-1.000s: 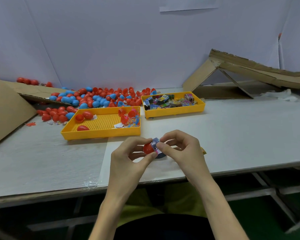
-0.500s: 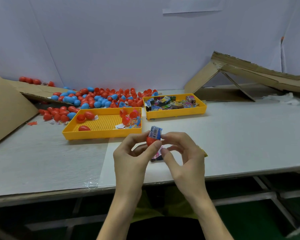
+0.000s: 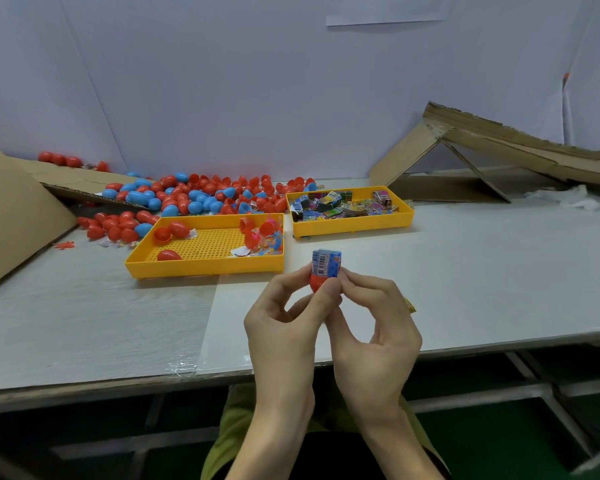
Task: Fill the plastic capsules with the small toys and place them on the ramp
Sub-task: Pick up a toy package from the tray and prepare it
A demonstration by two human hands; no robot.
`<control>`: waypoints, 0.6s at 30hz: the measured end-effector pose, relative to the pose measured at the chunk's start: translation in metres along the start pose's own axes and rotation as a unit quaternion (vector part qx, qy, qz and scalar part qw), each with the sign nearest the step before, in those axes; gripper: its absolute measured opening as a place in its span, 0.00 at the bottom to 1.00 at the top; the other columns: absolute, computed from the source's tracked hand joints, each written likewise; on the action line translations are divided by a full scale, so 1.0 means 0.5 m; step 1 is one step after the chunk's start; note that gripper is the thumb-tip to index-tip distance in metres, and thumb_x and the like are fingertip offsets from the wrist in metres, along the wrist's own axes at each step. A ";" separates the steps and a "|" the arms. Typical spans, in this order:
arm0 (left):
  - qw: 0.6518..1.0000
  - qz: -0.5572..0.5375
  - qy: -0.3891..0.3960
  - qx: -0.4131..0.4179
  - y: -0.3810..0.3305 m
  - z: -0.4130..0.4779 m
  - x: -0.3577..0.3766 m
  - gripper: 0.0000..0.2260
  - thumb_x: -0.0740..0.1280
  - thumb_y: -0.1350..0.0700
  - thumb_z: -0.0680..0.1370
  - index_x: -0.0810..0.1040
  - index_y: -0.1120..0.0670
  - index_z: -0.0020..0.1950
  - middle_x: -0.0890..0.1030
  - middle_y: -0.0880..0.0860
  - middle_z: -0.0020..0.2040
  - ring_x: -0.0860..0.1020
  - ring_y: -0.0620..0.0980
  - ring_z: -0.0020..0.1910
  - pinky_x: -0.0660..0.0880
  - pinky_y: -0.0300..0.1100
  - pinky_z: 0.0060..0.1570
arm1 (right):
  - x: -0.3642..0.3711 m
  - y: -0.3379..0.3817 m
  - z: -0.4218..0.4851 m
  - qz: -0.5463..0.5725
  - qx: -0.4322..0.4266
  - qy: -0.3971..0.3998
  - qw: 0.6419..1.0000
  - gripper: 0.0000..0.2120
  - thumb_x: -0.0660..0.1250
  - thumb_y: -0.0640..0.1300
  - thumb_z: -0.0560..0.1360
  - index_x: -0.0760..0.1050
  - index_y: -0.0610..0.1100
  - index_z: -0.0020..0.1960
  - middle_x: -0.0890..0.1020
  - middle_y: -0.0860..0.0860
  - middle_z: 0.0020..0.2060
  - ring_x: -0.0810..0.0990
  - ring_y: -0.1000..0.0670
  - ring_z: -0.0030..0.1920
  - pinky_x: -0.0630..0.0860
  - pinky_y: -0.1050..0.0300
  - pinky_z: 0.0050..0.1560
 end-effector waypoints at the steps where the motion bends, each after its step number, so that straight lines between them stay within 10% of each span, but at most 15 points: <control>1: 1.000 0.003 -0.002 0.001 -0.001 -0.001 -0.002 0.21 0.77 0.46 0.63 0.85 0.53 0.53 0.86 0.51 0.50 0.85 0.50 0.50 0.81 0.57 0.55 | 0.000 0.002 0.000 -0.002 -0.005 0.000 1.000 0.11 0.72 0.46 0.75 0.79 0.43 0.56 0.82 0.51 0.52 0.81 0.55 0.56 0.78 0.64 0.55; 9: 0.997 -0.070 0.017 -0.034 0.005 0.000 -0.008 0.15 0.76 0.47 0.64 0.87 0.49 0.49 0.87 0.54 0.48 0.86 0.52 0.50 0.81 0.38 0.48 | 0.003 -0.001 -0.002 -0.019 0.008 0.006 1.000 0.16 0.71 0.48 0.76 0.78 0.41 0.60 0.82 0.50 0.54 0.80 0.55 0.58 0.78 0.62 0.57; 18: 0.993 -0.088 0.022 -0.074 0.014 0.007 -0.022 0.18 0.75 0.49 0.66 0.85 0.57 0.53 0.86 0.59 0.52 0.85 0.56 0.53 0.82 0.42 0.50 | 0.003 -0.002 -0.002 -0.034 0.001 0.026 0.999 0.13 0.74 0.39 0.72 0.81 0.40 0.56 0.82 0.50 0.51 0.81 0.56 0.55 0.76 0.66 0.57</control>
Point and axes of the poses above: each hand's wrist, its own z-axis towards the middle knuckle, its own x-axis out of the palm, y = z × x, the point moved 6 cm from there along z, towards the middle knuckle
